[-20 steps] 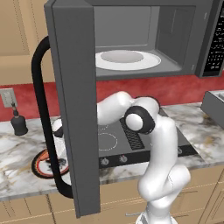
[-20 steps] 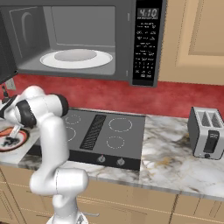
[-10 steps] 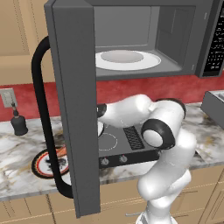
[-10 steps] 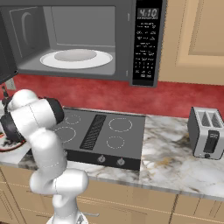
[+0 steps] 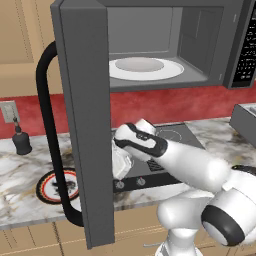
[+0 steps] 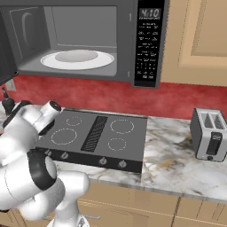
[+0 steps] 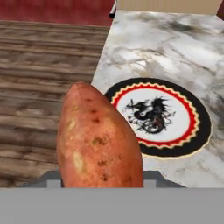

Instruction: Pick the sweet potato from the counter and place it in the microwave. Then turn on the microwave.

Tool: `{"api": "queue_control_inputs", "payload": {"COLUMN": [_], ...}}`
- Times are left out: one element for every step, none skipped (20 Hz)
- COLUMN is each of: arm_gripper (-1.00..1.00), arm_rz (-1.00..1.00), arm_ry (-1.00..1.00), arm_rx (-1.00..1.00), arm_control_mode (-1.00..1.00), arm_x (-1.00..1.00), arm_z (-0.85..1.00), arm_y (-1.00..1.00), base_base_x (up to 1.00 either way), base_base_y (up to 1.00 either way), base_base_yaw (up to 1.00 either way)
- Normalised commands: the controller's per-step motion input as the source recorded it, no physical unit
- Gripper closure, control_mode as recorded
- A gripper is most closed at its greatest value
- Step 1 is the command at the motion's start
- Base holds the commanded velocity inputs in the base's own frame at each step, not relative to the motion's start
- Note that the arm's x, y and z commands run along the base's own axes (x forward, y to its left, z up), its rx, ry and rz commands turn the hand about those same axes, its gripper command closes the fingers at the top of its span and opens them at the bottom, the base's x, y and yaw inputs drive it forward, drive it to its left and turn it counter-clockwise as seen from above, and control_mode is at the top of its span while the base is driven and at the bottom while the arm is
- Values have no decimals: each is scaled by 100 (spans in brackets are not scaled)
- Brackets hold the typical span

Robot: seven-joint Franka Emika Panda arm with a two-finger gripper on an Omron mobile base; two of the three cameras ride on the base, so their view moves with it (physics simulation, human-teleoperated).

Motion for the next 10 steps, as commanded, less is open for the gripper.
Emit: {"api": "queue_control_inputs", "payload": {"arm_gripper": [100, 100, 100, 100, 100, 100, 100, 100, 100, 100], "arm_rz": [-16, -16, -17, -17, -18, -19, -19, -19, -19, -20], "arm_ry": [0, 0, 0, 0, 0, 0, 0, 0, 0, 0], "arm_rx": [11, 11, 11, 11, 11, 11, 10, 10, 9, 9], "arm_control_mode": [-100, -100, -100, -100, -100, -100, -100, -100, -100, -100], "arm_x": [-59, -57, -56, -49, -46, -44, -46, -49, -49, -54], "arm_z": [83, 83, 87, 89, 93, 91, 91, 89, 92, 89], "arm_y": [-99, -100, -99, -97, -93, -94, -91, -90, -91, -87], "base_base_x": [0, 0, 0, 0, 0, 0, 0, 0, 0, 0], "base_base_y": [0, 0, 0, 0, 0, 0, 0, 0, 0, 0], "base_base_yaw": [0, 0, 0, 0, 0, 0, 0, 0, 0, 0]}}
